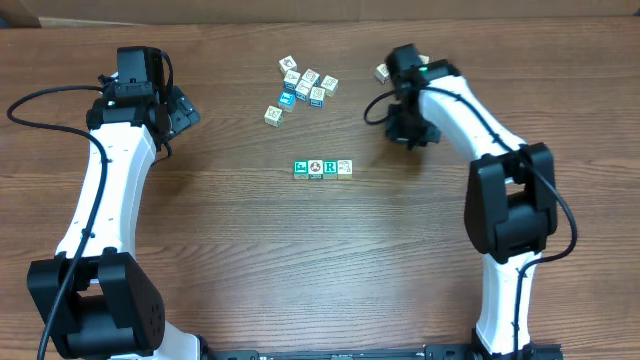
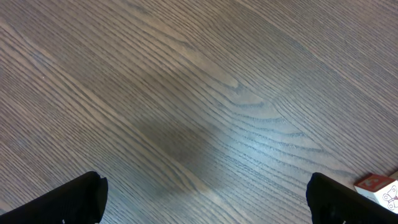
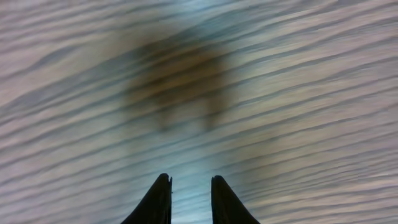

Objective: Form a horizontal line
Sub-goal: 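Move the right gripper up-right toward the scattered blocks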

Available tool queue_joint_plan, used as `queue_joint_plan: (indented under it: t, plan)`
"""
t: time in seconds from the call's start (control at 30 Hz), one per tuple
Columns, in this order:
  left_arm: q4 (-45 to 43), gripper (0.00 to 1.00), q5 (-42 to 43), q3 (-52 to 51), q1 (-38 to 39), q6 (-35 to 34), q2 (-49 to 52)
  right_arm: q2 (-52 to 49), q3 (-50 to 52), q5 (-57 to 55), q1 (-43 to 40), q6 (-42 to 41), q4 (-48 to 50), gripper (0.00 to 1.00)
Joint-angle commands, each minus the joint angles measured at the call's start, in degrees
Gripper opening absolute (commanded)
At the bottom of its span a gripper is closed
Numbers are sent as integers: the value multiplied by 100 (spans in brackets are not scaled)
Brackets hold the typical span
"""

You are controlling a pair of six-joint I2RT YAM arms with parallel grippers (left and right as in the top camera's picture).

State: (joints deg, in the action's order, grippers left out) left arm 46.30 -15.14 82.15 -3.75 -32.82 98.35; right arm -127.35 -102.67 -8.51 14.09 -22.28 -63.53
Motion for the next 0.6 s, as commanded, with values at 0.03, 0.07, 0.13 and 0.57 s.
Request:
queue_joint_plan:
  t: [0.03, 0.07, 0.13, 0.57]
  plan:
    - [-4, 100, 15, 35, 44, 4, -20, 2, 35, -92, -315, -20, 26, 23]
    - [-2, 100, 15, 35, 44, 4, -20, 2, 35, -90, -385, -20, 26, 23]
    - [-4, 100, 15, 35, 44, 4, -20, 2, 35, -92, -511, -20, 28, 24]
    - [-2, 100, 15, 35, 44, 4, -20, 2, 35, -87, -719, -22, 227, 100]
